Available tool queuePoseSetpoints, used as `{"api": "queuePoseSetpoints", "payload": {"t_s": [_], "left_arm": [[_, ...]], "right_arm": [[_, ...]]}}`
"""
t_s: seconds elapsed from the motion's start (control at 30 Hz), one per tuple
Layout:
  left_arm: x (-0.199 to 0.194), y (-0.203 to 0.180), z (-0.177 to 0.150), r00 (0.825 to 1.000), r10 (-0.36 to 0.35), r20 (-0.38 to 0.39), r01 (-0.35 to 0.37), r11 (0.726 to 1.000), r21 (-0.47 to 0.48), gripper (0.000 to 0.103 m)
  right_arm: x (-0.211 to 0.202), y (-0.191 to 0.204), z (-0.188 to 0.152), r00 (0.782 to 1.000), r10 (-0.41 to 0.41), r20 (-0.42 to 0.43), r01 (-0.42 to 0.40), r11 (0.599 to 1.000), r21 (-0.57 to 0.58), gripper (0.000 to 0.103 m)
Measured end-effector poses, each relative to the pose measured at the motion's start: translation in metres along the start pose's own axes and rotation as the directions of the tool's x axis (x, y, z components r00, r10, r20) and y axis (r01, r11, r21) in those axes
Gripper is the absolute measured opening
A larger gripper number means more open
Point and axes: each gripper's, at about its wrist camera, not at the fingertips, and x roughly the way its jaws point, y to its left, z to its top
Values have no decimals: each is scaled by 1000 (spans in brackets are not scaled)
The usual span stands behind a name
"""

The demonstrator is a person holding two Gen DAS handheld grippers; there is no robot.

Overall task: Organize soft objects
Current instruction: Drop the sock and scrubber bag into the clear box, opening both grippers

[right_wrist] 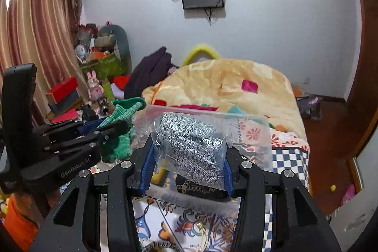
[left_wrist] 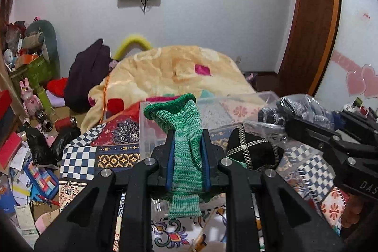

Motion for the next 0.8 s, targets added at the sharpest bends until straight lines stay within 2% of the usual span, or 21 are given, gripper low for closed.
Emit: {"api": "queuePoseSetpoints", "payload": {"t_s": [0.2,0.3,0.47,0.53,0.67,0.8], "left_arm": [[26,-5,-6,998,20,-67,-17,999,41,19],[31,-4,-9,996,-15,-91,18,999,34,21],[29,-3,-13,995,-27,-97,29,999,20,46],[25,-5,-14,996,-20,-91,23,999,28,51],[14,-4,-13,996,-35,-79,36,999,12,56],[-8,-3,-12,998,-43,-37,43,999,8,61]], "right_arm": [[28,-2,-7,996,9,-91,-9,1000,-2,45],[39,-6,-12,992,4,-129,-3,1000,9,46],[47,-9,-20,985,-4,-174,6,1000,12,47],[45,-10,-21,983,9,-184,-7,1000,12,50],[33,-13,-20,986,15,-168,-12,1000,20,66],[13,-18,-16,992,26,-123,-21,999,37,70]]}}
